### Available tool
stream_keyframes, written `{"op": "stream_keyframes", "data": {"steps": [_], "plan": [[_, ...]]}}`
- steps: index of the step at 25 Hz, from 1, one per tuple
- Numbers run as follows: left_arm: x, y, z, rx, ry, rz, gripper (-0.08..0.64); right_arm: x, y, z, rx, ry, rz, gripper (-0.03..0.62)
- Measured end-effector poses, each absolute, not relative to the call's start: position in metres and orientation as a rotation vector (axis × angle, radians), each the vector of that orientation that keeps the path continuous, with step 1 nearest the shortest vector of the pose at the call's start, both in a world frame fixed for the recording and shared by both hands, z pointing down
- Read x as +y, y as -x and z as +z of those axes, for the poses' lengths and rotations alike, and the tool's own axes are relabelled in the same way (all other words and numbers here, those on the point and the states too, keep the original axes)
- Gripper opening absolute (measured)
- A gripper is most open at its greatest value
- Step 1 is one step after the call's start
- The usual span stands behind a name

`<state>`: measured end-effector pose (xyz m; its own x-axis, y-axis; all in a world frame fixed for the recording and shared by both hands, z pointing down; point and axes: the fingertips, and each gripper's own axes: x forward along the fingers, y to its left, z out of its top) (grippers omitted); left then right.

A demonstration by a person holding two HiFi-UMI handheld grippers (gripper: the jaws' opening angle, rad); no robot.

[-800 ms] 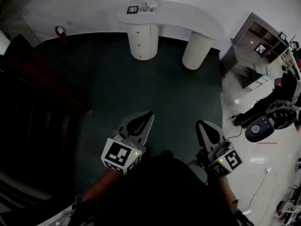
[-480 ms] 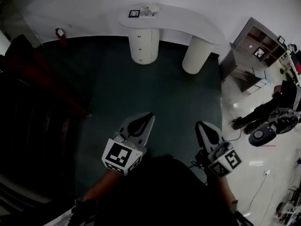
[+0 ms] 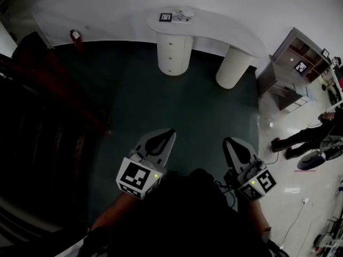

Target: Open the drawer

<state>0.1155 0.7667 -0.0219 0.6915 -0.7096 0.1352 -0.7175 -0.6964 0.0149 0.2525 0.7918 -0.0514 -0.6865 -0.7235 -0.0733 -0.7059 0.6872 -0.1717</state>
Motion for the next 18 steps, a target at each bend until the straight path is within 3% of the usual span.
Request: {"op": "stream_keyframes", "data": {"steps": [18], "plan": [[0.630,-0.067,-0.013,-1.343,-2.687,0.155,0.011,0.629,-0.187,-0.034,2.891,0.887,-0.330,0.017]]}}
